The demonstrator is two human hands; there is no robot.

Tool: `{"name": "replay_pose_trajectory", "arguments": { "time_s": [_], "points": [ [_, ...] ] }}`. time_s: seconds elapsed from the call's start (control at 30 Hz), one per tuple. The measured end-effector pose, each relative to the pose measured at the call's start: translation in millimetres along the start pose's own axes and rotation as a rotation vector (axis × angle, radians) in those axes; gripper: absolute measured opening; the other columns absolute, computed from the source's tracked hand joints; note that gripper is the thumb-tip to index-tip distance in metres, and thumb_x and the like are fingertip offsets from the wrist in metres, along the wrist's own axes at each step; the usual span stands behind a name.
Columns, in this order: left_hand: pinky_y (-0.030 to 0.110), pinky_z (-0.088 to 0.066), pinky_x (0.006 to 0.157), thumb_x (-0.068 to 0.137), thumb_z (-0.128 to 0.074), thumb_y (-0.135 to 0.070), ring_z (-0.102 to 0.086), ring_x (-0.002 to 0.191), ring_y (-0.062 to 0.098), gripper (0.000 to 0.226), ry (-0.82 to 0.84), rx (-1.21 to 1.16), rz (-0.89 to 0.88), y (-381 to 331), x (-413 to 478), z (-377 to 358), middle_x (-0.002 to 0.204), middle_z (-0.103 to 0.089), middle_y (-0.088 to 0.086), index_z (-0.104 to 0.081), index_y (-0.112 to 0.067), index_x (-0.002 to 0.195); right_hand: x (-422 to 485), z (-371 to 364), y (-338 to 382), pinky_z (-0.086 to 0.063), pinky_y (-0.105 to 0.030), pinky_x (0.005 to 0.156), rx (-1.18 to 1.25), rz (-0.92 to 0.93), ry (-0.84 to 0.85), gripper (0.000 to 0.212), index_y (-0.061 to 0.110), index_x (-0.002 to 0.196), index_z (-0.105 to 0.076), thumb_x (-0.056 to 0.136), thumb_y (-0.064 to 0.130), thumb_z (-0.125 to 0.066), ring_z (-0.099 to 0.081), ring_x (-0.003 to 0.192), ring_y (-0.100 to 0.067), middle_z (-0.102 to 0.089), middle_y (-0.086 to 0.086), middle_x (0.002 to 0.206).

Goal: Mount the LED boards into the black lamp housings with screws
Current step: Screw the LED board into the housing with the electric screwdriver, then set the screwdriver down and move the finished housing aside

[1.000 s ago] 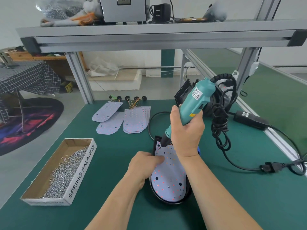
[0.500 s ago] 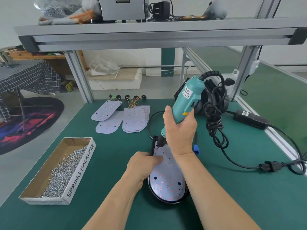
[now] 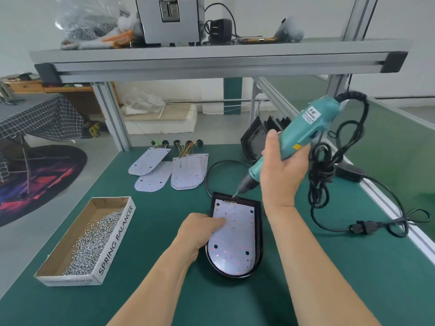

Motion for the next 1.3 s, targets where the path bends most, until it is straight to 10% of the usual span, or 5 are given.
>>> {"name": "replay_pose_trajectory", "arguments": {
  "time_s": [0.37, 0.53, 0.77, 1.0, 1.3],
  "points": [
    [0.05, -0.056, 0.09, 0.056, -0.071, -0.033, -0.073, 0.091, 0.037, 0.05, -0.014, -0.02, -0.052, 1.8, -3.2, 0.0, 0.083, -0.078, 0.013, -0.073, 0.006, 0.088, 31.7, 139.1, -97.9, -0.047, -0.046, 0.09, -0.921, -0.437, 0.108, 0.065, 0.004, 0.139, -0.034, 0.088, 0.023, -0.071, -0.057, 0.104, -0.038, -0.049, -0.019, 0.132],
    [0.052, -0.056, 0.092, 0.057, -0.07, -0.034, -0.073, 0.092, 0.039, 0.05, -0.02, -0.033, -0.057, 4.1, -3.4, -0.8, 0.084, -0.078, 0.013, -0.073, 0.005, 0.089, 24.5, 120.9, -84.4, -0.038, -0.048, 0.104, -1.319, -0.179, 0.21, 0.068, 0.007, 0.141, -0.039, 0.083, 0.016, -0.074, -0.04, 0.128, -0.039, -0.041, -0.019, 0.139],
    [0.048, -0.056, 0.089, 0.058, -0.071, -0.037, -0.074, 0.089, 0.037, 0.05, -0.016, -0.053, -0.076, 11.8, -0.3, -0.9, 0.085, -0.077, 0.013, -0.073, 0.004, 0.088, 0.2, 34.0, -106.7, -0.044, -0.041, 0.093, -1.223, -0.319, 0.674, 0.052, 0.008, 0.13, -0.046, 0.096, 0.044, -0.061, -0.054, 0.119, -0.037, -0.05, -0.015, 0.129],
    [0.037, -0.045, 0.077, 0.056, -0.068, -0.045, -0.058, 0.074, 0.022, 0.044, -0.078, -0.126, -0.1, 21.3, 4.0, 2.3, 0.081, -0.065, 0.01, -0.063, -0.012, 0.085, -23.1, 39.0, -106.3, -0.042, -0.03, 0.064, -1.291, -0.44, 0.953, 0.013, 0.012, 0.077, -0.043, 0.088, 0.007, -0.049, -0.06, 0.081, -0.03, -0.063, -0.012, 0.094],
    [0.034, -0.039, 0.064, 0.077, -0.055, -0.06, -0.046, 0.065, 0.025, 0.056, -0.325, 0.1, -0.173, 22.1, 4.1, 8.2, 0.062, -0.054, 0.004, -0.051, -0.006, 0.064, -86.8, 76.5, -89.6, -0.042, -0.03, 0.066, -0.787, -0.589, 0.754, 0.037, 0.011, 0.087, -0.058, 0.095, 0.048, -0.055, -0.054, 0.074, -0.021, -0.062, -0.003, 0.086]
  ]
}}
Point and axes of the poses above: each hand's wrist, its own x-axis towards the middle knuckle, its own z-axis out of the back of the hand, y = z × x, the point moved 7 cm from there along x, towards the middle knuckle
